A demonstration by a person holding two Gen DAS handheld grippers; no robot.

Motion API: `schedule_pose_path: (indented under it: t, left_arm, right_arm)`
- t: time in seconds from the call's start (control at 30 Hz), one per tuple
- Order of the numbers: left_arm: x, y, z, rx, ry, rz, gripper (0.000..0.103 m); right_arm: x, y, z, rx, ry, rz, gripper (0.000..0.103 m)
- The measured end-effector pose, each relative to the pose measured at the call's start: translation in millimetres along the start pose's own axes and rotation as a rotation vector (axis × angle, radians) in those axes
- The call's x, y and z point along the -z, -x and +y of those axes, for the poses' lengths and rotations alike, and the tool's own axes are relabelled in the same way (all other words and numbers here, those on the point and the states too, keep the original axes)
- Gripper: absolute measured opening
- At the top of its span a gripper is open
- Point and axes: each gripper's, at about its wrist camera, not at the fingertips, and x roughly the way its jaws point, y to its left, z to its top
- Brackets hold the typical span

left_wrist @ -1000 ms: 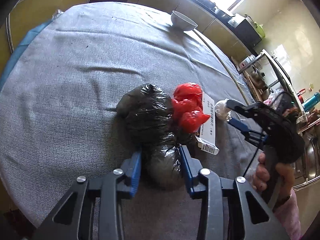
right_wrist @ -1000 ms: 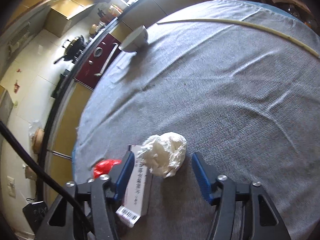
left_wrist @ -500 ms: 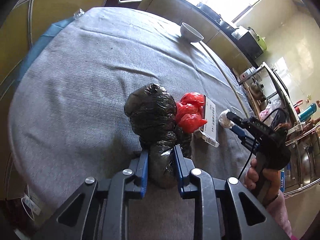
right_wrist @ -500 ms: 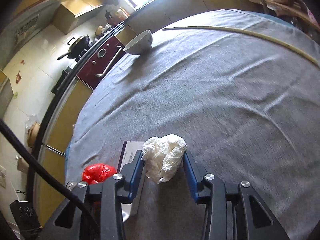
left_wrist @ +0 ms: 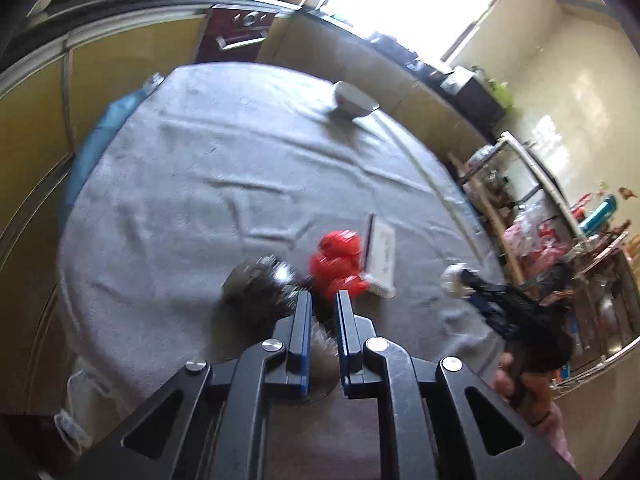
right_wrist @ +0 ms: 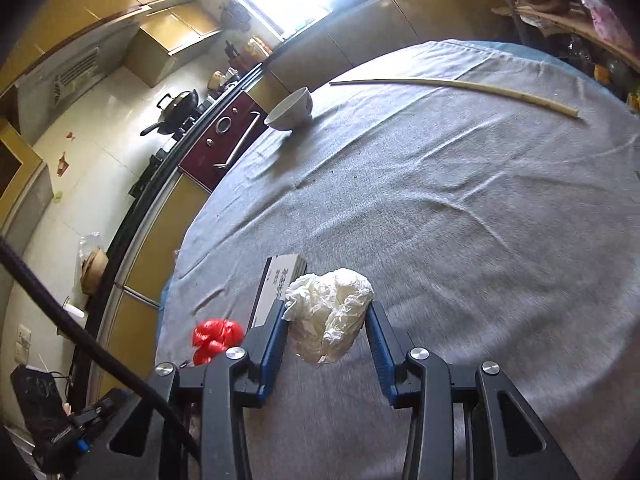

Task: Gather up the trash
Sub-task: 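Lift the black bag with the left tool while the right tool holds the tissue, then carry the black bag and the tissue over the red basket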

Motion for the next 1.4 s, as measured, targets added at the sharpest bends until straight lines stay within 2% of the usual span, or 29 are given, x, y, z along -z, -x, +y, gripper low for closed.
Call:
schedule_pose_path:
  t: [0.03,0.07,0.13,0.2,0.4,0.43,0.47,0.53,0.67,0.87,1.0,1.4]
  left_arm:
    - [2.4,-2.0,3.0,-0.014,0.016,0.013,0.023]
    - [4.5,-7.3,7.6,-0.027,0.038,0.032,0.045]
    - [8.3,-19.4,16.4,-0.050,0.093,0.065,0.070]
    - [11.2,-29.5,21.5,-0.052,0.145,0.072,0.070]
    - [12.9,-69.6,11.3,-0.097,0.105,0.130,0.067]
    - [14.9,-75.0,10.4,-0.101,0.096,0.138,0.048]
    - [16.0,-76.4,9.5,-0.113,0.091,0.146,0.042]
    - [17.1,-71.4,8.0,-0.114,0.077,0.125,0.040]
    - [16.4,-45.0,6.8,-0.085,0.080,0.064,0.039]
    - [5.0,14.4,-20.6,-0.009,0.000,-0.045,0.039]
    - [2.2,38.7,-40.7,0.055,-0.046,-0.090,0.039]
    - [14.6,49.4,-104.8,0.189,-0.198,-0.095,0.039]
  right_arm:
    - [2.2,4.4,-1.7,-0.003,-0.002,-0.003,0.043]
    - [3.9,7.8,-2.9,-0.007,-0.005,-0.005,0.043]
    - [8.8,14.2,-6.0,-0.011,-0.008,-0.004,0.043]
    - [14.4,18.4,-9.5,-0.013,-0.012,0.004,0.043]
    - [24.0,23.5,-15.8,-0.017,-0.027,0.015,0.043]
    - [24.9,24.7,-15.2,-0.019,-0.027,0.013,0.043]
    - [25.6,26.7,-14.2,-0.021,-0.024,0.009,0.043]
    - [27.2,32.1,-12.1,-0.023,-0.016,0.001,0.043]
    - [28.8,44.2,-10.5,-0.029,-0.003,-0.022,0.043]
    - [31.1,59.7,-10.8,-0.052,-0.010,-0.046,0.043]
    - [32.8,72.4,-10.8,-0.067,-0.011,-0.065,0.043]
    - [35.9,139.7,-25.2,-0.077,-0.003,-0.187,0.043]
